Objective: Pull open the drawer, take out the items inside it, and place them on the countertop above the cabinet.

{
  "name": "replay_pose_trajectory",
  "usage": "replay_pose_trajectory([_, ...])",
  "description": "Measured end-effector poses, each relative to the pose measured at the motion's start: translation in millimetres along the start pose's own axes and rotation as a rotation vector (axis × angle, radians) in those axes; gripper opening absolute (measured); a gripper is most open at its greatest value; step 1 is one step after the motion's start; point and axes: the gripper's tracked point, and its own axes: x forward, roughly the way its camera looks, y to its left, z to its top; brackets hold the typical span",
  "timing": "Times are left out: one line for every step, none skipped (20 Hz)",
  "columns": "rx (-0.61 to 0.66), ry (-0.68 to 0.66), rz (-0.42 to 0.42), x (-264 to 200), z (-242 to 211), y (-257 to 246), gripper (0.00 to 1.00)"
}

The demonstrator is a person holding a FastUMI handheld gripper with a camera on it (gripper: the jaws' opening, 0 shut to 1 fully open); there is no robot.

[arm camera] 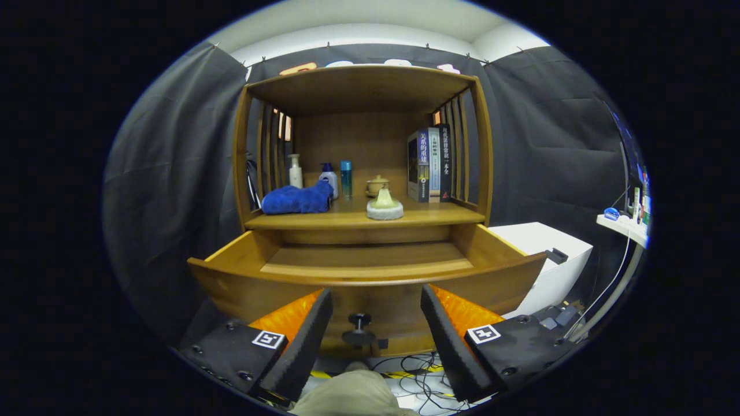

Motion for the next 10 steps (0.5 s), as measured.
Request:
replay_pose_trajectory([-0.002,0.008,0.001,1.9,-6.2,0.9,0.99])
replay_pose_trajectory([-0.002,0.011,0.002,4.6,-11.4,1.9,0.99])
replay_pose_trajectory([-0.001,0.015,0.0,8.2,-17.5,0.8,0.99])
replay_pose_trajectory([-0.002,0.022,-0.001,11.5,-21.2,0.7,0.99])
replay_pose_trajectory([-0.002,0.025,-0.003,14.8,-23.9,0.7,0.99])
replay_pose_trajectory([-0.001,0.03,-0.003,17.3,-27.2,1.6,0.99])
replay_pose_trajectory([-0.001,0.032,-0.004,20.5,-28.6,2.4,0.99])
replay_pose_trajectory([-0.001,0.037,-0.004,24.1,-30.9,2.4,0.99])
replay_pose_trajectory([-0.002,0.04,-0.001,26.4,-31.9,4.1,0.99])
replay_pose_trajectory([-0.004,0.041,-0.002,29.3,-32.1,5.3,0.99])
